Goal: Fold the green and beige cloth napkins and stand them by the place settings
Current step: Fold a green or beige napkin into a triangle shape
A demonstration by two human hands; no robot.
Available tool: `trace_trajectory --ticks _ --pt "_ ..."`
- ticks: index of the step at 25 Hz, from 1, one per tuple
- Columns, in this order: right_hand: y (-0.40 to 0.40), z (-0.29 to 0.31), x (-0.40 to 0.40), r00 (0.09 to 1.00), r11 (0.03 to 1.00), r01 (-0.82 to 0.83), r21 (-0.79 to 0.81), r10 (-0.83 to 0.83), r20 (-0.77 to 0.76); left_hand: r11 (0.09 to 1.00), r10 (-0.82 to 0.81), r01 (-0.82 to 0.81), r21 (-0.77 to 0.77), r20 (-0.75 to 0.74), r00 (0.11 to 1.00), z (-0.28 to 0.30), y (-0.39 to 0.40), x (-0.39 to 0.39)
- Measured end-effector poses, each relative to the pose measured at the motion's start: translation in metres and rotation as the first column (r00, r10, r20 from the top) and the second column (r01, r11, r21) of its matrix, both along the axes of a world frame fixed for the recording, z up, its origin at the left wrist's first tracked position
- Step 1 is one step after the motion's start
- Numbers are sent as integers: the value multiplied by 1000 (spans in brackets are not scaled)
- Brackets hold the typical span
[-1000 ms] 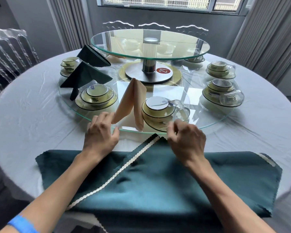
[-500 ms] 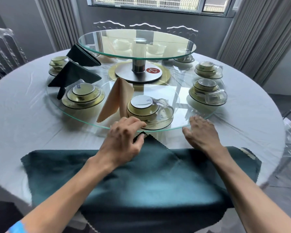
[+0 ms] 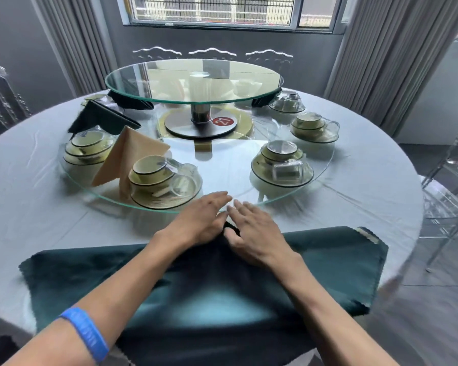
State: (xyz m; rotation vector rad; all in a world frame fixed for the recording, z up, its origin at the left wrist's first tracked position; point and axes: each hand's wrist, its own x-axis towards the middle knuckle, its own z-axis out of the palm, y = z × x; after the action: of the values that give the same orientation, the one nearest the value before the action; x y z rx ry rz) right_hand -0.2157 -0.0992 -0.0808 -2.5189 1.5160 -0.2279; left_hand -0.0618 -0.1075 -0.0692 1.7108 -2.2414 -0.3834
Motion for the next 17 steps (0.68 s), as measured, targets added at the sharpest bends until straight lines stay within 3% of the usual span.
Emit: trace_trajectory --ticks 3,8,12,17 --pt "12 -1 -11 966 990 -123 76 102 236 997 76 -76 17 33 997 -14 4 23" --pt "36 -21 -42 970 977 169 -133 -141 197 973 230 -232 10 122 966 -17 20 56" --pt "43 -22 -50 967 934 225 -276 -180 180 956 291 -293 10 81 953 -17 29 86" --pt "51 -17 -47 961 958 262 -112 -249 122 945 324 -326 14 54 944 -17 32 109"
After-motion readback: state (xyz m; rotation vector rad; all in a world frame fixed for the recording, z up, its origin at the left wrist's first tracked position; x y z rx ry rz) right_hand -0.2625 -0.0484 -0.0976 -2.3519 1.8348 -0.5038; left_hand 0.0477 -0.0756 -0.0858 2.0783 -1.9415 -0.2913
